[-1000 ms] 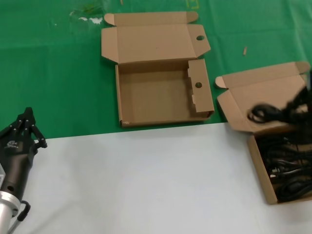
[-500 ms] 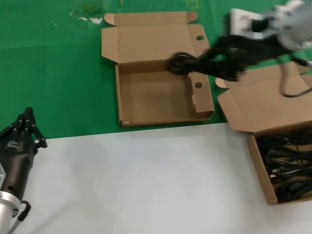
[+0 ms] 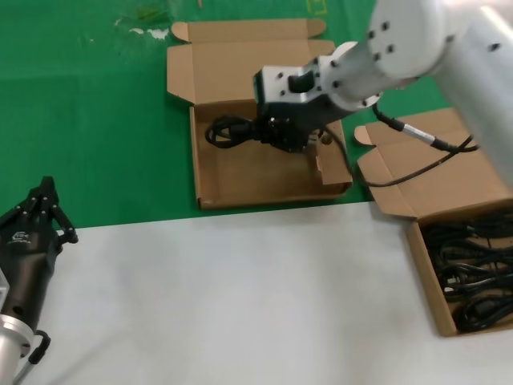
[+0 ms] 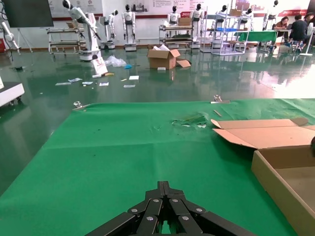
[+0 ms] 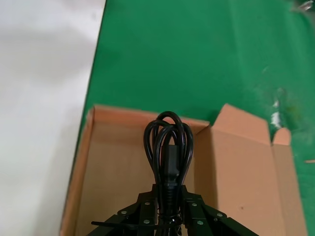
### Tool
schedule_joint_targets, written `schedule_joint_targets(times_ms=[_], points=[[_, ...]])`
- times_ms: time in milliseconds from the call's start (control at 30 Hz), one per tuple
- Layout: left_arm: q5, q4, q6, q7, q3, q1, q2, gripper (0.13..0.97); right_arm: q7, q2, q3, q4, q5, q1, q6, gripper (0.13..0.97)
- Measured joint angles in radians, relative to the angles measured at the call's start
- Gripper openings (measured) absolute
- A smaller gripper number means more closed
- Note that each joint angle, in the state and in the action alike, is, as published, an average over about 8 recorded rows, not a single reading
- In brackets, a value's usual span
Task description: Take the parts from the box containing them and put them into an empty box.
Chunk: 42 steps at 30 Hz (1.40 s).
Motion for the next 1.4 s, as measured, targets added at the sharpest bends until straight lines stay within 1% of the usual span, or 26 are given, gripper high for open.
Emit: schedule_joint_targets(times_ms=[167, 300, 433, 567, 667, 767, 900, 933, 967, 1100, 1167, 1200, 1233, 1400], points=[[0.000, 0.000, 0.000, 0.000, 0.000, 0.000, 0.000, 0.140, -0.093, -0.085, -0.014, -0.182, -0.008, 0.021, 0.119, 0.214], [0.000, 0.000, 0.000, 0.000, 0.000, 0.000, 0.000, 0.140, -0.147, -0.134, -0.013, -0.290, 0.001, 0.032, 0.193, 0.214], [0.000, 0.000, 0.000, 0.000, 0.000, 0.000, 0.000, 0.140, -0.172, -0.153, -0.015, -0.338, 0.004, 0.033, 0.228, 0.224], [0.000, 0.000, 0.000, 0.000, 0.000, 0.000, 0.000, 0.140, -0.177, -0.146, -0.015, -0.331, 0.004, 0.025, 0.241, 0.237], [0.000, 0.000, 0.000, 0.000, 0.000, 0.000, 0.000, 0.140, -0.165, -0.125, -0.009, -0.288, 0.005, 0.012, 0.239, 0.252], [0.000, 0.000, 0.000, 0.000, 0.000, 0.000, 0.000, 0.140, -0.133, -0.087, 0.010, -0.199, 0.017, -0.011, 0.222, 0.287], [0.000, 0.000, 0.000, 0.000, 0.000, 0.000, 0.000, 0.140, -0.068, -0.021, 0.064, -0.024, 0.060, -0.066, 0.204, 0.333], [0.000, 0.000, 0.000, 0.000, 0.000, 0.000, 0.000, 0.140, -0.050, -0.004, 0.084, 0.024, 0.074, -0.085, 0.206, 0.333], [0.000, 0.000, 0.000, 0.000, 0.000, 0.000, 0.000, 0.140, -0.032, 0.011, 0.104, 0.070, 0.087, -0.105, 0.212, 0.353], [0.000, 0.000, 0.000, 0.000, 0.000, 0.000, 0.000, 0.140, 0.039, 0.064, 0.195, 0.253, 0.122, -0.207, 0.271, 0.433], [0.000, 0.000, 0.000, 0.000, 0.000, 0.000, 0.000, 0.140, 0.067, 0.081, 0.233, 0.322, 0.127, -0.254, 0.303, 0.472], [0.000, 0.000, 0.000, 0.000, 0.000, 0.000, 0.000, 0.140, 0.078, 0.086, 0.247, 0.349, 0.128, -0.273, 0.316, 0.492], [0.000, 0.000, 0.000, 0.000, 0.000, 0.000, 0.000, 0.140, 0.086, 0.090, 0.259, 0.371, 0.128, -0.289, 0.327, 0.492], [0.000, 0.000, 0.000, 0.000, 0.000, 0.000, 0.000, 0.140, 0.101, 0.096, 0.278, 0.404, 0.126, -0.314, 0.345, 0.621]])
